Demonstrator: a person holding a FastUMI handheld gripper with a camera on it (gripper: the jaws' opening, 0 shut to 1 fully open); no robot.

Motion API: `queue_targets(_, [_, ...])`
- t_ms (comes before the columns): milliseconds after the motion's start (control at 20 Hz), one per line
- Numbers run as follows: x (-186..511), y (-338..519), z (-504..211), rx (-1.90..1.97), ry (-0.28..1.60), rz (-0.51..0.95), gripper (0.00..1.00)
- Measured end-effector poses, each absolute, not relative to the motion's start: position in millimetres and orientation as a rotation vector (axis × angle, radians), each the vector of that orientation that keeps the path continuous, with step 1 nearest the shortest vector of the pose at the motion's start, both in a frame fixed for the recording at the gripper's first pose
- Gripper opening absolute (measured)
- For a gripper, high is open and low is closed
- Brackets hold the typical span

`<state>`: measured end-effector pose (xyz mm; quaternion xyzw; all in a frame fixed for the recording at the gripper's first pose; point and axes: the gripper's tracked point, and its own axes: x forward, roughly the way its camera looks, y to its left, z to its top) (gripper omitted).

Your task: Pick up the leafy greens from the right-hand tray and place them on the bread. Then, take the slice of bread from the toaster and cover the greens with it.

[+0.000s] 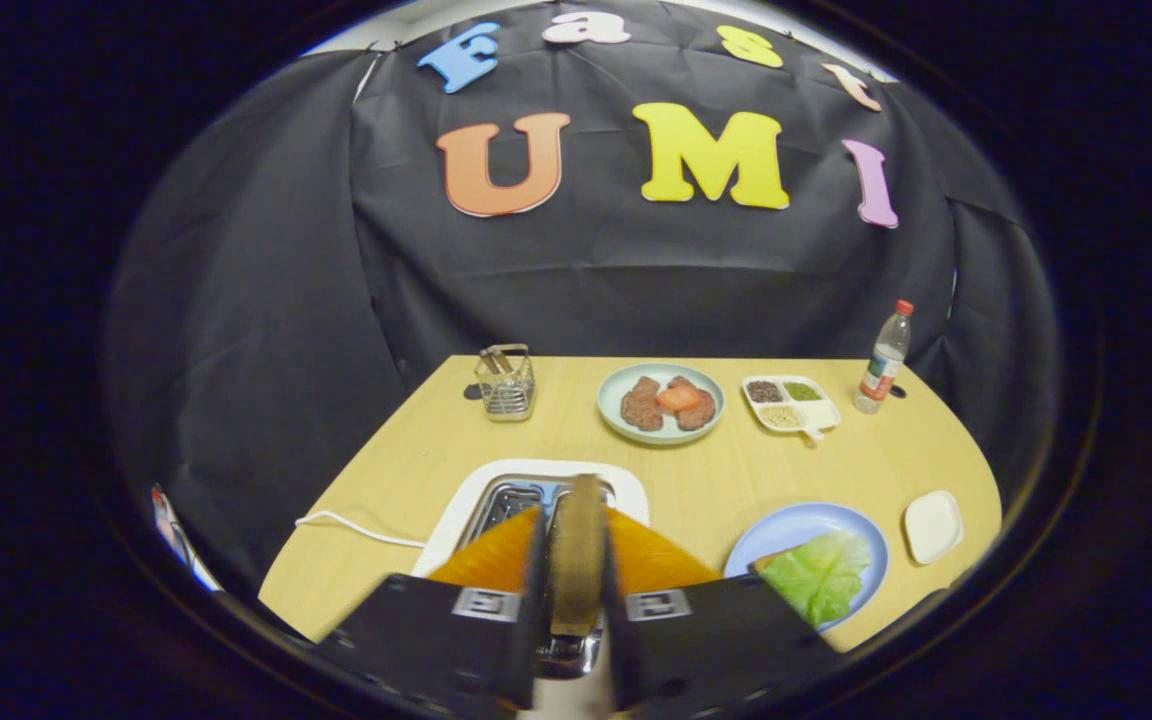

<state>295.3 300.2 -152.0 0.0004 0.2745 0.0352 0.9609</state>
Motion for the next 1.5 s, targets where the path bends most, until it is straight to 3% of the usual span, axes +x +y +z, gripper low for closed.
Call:
queue_targets(50, [293.7, 298.2, -149.7, -0.010, 0.555, 0.063, 0.14])
queue_targets(400, [285.2, 299.4, -131.7, -0.045, 0.538, 0.072, 0.13])
queue_targets(1100, [266.8, 281.5, -20.1, 0.014, 0.389, 0.072, 0.13])
queue_targets(1500, [268.0, 217.8, -50.0, 0.043, 0.403, -0.001, 0.13])
